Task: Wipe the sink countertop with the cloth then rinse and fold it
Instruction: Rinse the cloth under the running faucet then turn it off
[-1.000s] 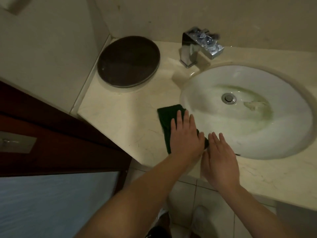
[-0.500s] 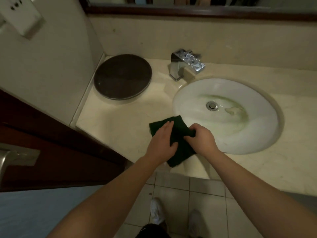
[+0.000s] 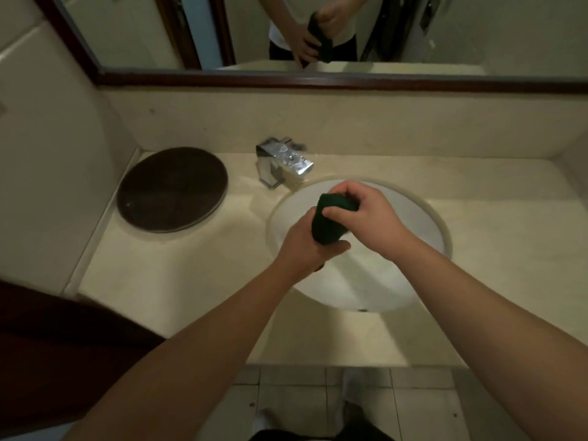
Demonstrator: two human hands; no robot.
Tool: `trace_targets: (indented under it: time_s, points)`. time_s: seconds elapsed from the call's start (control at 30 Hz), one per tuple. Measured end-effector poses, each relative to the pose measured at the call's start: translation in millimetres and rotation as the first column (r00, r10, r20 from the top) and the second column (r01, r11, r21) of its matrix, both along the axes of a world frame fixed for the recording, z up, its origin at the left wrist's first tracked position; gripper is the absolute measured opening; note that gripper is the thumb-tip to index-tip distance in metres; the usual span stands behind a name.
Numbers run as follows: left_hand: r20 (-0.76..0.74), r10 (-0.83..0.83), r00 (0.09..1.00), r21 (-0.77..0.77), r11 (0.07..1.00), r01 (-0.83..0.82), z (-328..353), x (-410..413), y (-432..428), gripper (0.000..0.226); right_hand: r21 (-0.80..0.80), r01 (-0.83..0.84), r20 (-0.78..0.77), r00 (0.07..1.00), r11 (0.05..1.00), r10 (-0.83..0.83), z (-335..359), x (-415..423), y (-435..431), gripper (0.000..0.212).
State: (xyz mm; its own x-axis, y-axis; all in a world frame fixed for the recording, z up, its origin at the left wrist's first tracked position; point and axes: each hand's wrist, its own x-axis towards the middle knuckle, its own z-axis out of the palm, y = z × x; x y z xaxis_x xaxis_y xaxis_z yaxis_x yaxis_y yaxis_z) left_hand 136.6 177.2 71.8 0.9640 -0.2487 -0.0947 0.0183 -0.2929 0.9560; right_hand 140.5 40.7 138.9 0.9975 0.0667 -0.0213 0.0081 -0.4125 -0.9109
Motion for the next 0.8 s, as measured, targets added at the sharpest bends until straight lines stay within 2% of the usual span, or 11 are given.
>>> trace_targets:
  time_s: [0.13, 0.3, 0.37, 0.47, 0.53, 0.63, 0.7, 0.8]
  points:
    - [-0.023, 0.139, 0.990, -0.046, 0.989, -0.140, 13, 25, -43, 0.037, 0.154, -0.024, -0.055, 0.998, 0.988, 0.033, 9, 22, -36, 0.009]
    - [-0.195, 0.215, 0.957, -0.194, 0.948, -0.253, 26, 55, -71, 0.036, 0.319, -0.037, 0.018, 0.999, 0.947, 0.033, 10, 45, -78, 0.012]
    - [-0.278, 0.179, 0.944, -0.291, 0.921, -0.260, 33, 63, -76, 0.040, 0.343, -0.034, -0.004, 0.999, 0.939, 0.038, 4, 51, -93, 0.012]
    - [-0.400, 0.028, 0.916, -0.488, 0.839, -0.239, 41, 69, -77, 0.050, 0.285, -0.063, -0.046, 0.996, 0.956, 0.080, -11, 57, -108, 0.012]
    - [-0.461, -0.053, 0.886, -0.560, 0.792, -0.244, 48, 72, -76, 0.051, 0.277, -0.087, -0.070, 0.991, 0.957, 0.110, -19, 60, -114, 0.012]
    - [-0.465, -0.080, 0.882, -0.532, 0.821, -0.206, 50, 82, -81, 0.048, 0.304, -0.105, -0.095, 0.985, 0.947, 0.140, -25, 70, -117, 0.012]
    - [-0.457, -0.023, 0.889, -0.473, 0.853, -0.222, 42, 86, -80, 0.040, 0.295, -0.116, -0.133, 0.978, 0.949, 0.161, -27, 75, -111, 0.011]
    - [-0.581, 0.138, 0.802, -0.423, 0.791, -0.443, 16, 86, -61, 0.047, 0.227, -0.069, -0.204, 0.972, 0.971, 0.117, -35, 92, -95, 0.015]
